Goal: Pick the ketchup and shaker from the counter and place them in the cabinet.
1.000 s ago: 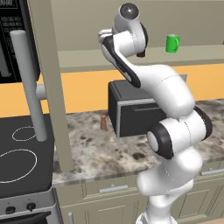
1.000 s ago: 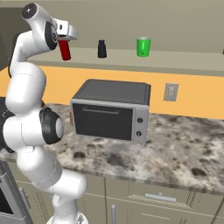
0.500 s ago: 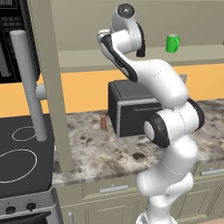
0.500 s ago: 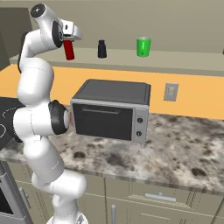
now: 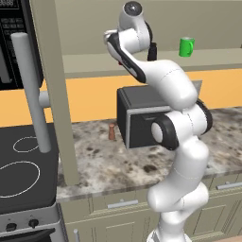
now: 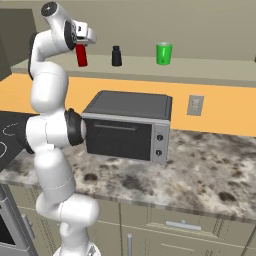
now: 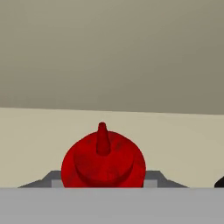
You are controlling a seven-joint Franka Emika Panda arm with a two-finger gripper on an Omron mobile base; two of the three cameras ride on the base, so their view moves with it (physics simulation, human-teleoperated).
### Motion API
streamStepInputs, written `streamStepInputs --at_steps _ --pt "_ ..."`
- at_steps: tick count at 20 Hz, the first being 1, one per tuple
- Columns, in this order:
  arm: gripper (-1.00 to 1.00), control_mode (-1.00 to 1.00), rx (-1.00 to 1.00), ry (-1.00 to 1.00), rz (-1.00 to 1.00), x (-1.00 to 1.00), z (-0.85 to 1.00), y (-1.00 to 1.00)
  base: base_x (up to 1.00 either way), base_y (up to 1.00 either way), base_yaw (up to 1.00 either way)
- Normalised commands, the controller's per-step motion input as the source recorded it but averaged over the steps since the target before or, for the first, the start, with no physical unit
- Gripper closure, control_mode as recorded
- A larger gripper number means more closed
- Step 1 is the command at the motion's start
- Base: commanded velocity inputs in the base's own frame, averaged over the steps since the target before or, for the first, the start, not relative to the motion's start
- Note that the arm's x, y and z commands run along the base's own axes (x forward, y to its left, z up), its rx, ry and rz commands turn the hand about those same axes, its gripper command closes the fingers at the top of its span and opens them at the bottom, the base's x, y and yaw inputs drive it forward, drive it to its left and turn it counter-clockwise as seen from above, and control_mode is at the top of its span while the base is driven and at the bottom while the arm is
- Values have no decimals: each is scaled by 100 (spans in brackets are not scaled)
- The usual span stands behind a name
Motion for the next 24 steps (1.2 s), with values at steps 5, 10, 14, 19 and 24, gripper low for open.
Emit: streamStepInputs --at_steps 5,10,14,19,24 --pt "100 -100 0 4 0 5 -37 0 0 0 0" --pt "-100 -100 0 1 0 0 -36 0 0 0 0" --pt "-100 -100 0 0 0 0 -21 0 0 0 0" --pt "-100 -100 0 -1 0 0 0 0 0 0 0" --pt "-100 -100 -1 -5 0 0 0 0 0 0 0"
